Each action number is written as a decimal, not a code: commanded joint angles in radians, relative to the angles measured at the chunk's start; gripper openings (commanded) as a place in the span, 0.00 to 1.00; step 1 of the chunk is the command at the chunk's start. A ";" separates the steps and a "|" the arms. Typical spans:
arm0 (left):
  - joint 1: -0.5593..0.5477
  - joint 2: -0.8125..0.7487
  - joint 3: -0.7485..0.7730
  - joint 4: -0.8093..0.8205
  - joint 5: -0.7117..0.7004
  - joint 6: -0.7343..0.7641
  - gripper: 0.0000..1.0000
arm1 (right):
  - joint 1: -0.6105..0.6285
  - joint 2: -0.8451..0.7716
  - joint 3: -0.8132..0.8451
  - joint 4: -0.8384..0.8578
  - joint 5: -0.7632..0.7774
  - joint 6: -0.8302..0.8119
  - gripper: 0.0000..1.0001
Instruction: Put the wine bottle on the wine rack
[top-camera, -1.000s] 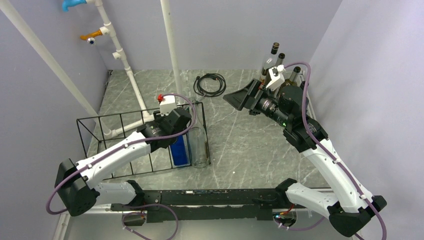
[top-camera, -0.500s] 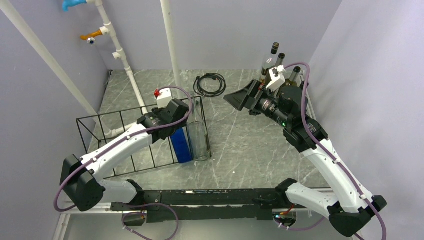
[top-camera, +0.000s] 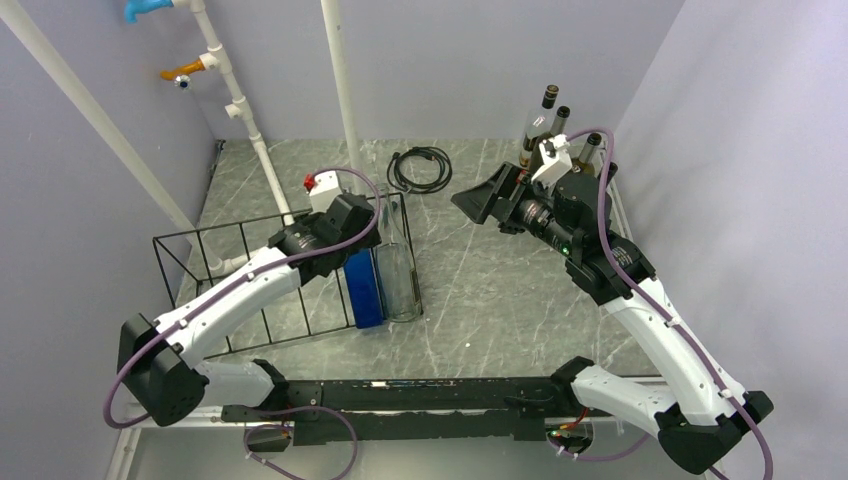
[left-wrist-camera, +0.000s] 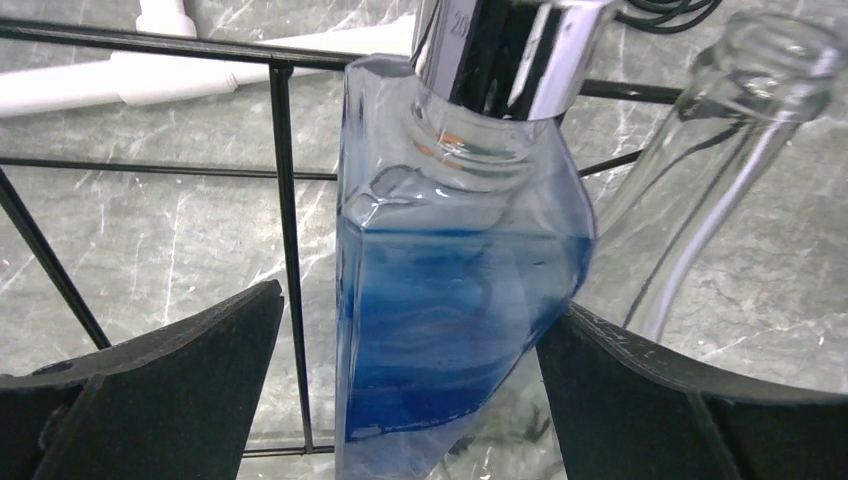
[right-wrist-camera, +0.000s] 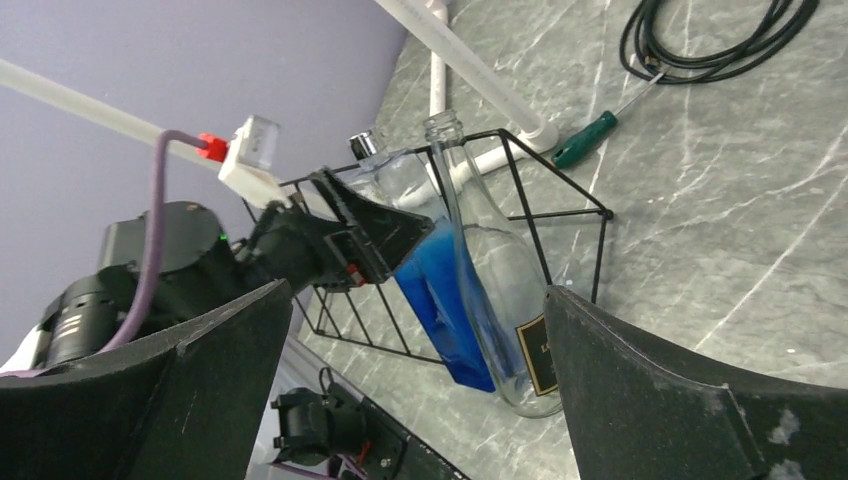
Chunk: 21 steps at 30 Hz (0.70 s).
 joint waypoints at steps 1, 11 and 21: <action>0.004 -0.082 0.058 0.037 -0.010 0.042 1.00 | -0.003 -0.019 0.023 -0.015 0.057 -0.037 1.00; 0.003 -0.381 -0.125 0.466 0.158 0.385 1.00 | -0.003 0.003 0.024 -0.134 0.201 -0.090 1.00; -0.049 -0.360 -0.101 0.560 0.423 0.552 1.00 | -0.003 0.053 -0.009 -0.179 0.289 -0.099 0.99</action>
